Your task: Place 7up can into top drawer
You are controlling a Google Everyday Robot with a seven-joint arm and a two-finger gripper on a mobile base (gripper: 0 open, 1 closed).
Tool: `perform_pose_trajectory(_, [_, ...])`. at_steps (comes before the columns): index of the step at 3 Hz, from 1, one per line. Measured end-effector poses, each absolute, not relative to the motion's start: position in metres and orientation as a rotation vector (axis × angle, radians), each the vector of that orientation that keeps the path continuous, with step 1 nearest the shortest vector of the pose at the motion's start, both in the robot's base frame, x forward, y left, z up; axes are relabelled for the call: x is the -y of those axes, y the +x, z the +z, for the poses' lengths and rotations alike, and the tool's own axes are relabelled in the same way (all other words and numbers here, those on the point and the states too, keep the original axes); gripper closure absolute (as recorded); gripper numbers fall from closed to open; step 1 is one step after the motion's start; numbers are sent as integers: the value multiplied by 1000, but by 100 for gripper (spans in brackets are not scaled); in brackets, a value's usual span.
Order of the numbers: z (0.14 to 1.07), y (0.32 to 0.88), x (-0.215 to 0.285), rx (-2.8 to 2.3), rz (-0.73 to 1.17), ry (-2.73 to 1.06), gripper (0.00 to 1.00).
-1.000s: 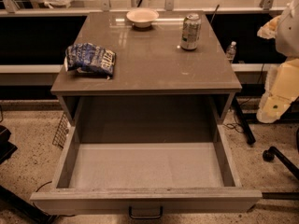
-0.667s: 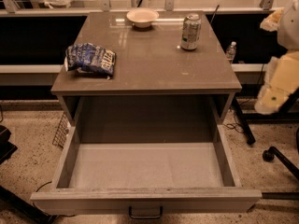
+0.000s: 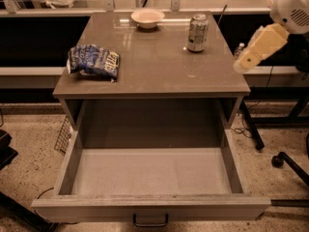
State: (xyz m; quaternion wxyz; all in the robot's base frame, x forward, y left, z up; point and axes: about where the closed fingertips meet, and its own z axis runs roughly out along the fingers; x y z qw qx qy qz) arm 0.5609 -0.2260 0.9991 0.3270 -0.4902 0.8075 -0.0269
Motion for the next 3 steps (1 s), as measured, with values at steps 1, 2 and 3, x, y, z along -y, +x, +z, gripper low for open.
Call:
perform_pose_trajectory(1, [1010,610,226,-2031,-32,-1105,0])
perform_pose_trajectory(2, [1018,646,222,-1933,1,-983,0])
perform_pose_trajectory(3, [1018,664,215,-1849,56,-864,0])
